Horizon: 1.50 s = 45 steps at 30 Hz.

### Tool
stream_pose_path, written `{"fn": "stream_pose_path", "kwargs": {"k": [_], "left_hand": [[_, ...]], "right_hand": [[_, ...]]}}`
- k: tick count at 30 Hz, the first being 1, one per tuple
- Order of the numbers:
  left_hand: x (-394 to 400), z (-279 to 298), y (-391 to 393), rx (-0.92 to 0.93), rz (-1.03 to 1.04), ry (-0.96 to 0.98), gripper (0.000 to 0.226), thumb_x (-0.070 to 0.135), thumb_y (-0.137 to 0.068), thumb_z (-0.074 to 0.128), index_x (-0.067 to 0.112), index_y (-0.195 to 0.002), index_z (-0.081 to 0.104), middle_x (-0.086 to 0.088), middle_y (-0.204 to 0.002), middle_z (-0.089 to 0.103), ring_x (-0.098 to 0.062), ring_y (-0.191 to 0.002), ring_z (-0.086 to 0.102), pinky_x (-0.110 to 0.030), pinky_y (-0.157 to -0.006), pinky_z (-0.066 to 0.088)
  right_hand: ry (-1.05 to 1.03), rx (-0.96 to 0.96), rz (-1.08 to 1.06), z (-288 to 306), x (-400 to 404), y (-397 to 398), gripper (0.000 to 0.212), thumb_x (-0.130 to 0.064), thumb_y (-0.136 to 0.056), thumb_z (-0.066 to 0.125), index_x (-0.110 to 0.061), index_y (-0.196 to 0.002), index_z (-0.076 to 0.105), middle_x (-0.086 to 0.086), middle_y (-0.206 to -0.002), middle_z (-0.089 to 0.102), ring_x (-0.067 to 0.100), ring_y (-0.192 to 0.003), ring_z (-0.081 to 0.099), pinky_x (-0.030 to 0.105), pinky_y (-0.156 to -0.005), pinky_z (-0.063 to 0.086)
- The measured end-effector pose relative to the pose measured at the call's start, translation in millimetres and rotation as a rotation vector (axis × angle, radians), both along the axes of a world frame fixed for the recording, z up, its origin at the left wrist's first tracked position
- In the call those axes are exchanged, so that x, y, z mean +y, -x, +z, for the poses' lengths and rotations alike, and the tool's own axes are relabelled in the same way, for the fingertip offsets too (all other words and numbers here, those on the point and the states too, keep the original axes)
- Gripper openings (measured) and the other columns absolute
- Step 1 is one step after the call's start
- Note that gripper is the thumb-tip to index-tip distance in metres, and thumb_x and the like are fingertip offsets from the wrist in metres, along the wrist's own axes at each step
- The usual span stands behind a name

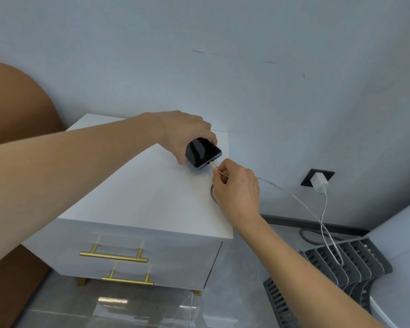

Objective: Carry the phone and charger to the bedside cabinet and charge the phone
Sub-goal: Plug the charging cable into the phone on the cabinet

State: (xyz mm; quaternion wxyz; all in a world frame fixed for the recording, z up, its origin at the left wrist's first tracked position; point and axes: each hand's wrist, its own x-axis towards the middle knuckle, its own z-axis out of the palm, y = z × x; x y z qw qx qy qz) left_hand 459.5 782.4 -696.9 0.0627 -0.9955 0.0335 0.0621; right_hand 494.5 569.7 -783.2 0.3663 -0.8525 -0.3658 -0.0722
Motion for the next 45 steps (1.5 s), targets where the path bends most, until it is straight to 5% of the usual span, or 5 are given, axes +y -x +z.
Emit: {"fn": "stream_pose_path", "kwargs": {"k": [14,22,29,34,45], "left_hand": [[-4,-6,1,-0.021,-0.074,-0.089,0.075,0.033,-0.060,0.081,0.033,-0.130,0.056,0.015,-0.098,0.046,-0.010,-0.097,0.039,-0.026,-0.057,0.029],[-12,-2,-2,0.075,-0.055,-0.153,0.074,0.026,-0.064,0.079,0.037,-0.133,0.053,0.017,-0.101,0.043,-0.009,-0.098,0.033,-0.038,-0.071,0.049],[-17,-9,-10,0.036,-0.102,-0.198,0.073,0.016,-0.071,0.075,0.036,-0.136,0.050,0.010,-0.126,0.057,-0.019,-0.117,0.046,-0.039,-0.075,0.048],[-12,-28,-16,-0.026,-0.108,-0.200,0.074,0.005,-0.082,0.068,0.043,-0.142,0.047,0.014,-0.148,0.049,-0.017,-0.127,0.043,-0.032,-0.071,0.040],[-6,-64,52,-0.440,0.318,0.244,0.061,0.014,-0.091,0.059,0.029,-0.150,0.047,0.004,-0.138,0.052,-0.021,-0.124,0.050,-0.039,-0.078,0.053]], "right_hand": [[0.021,0.036,0.007,0,1,-1,0.024,-0.023,-0.099,0.057,-0.009,-0.080,0.063,0.008,-0.068,0.066,0.033,-0.069,0.058,0.041,-0.061,0.049],[0.072,0.096,0.009,1,3,-3,0.030,-0.030,-0.092,0.065,-0.011,-0.070,0.068,0.006,-0.066,0.067,0.031,-0.067,0.061,0.033,-0.055,0.047],[0.061,0.115,0.073,2,1,0,0.043,-0.034,-0.089,0.061,0.000,-0.064,0.054,0.005,-0.053,0.041,0.025,-0.055,0.037,0.033,-0.053,0.035],[0.057,0.141,0.089,2,0,-1,0.032,-0.032,-0.086,0.063,-0.011,-0.063,0.058,-0.002,-0.053,0.052,0.022,-0.060,0.052,0.030,-0.058,0.041],[-0.035,0.224,0.078,3,-7,-9,0.027,-0.041,-0.090,0.064,-0.019,-0.094,0.077,-0.009,-0.070,0.064,0.012,-0.072,0.062,0.027,-0.069,0.046]]}}
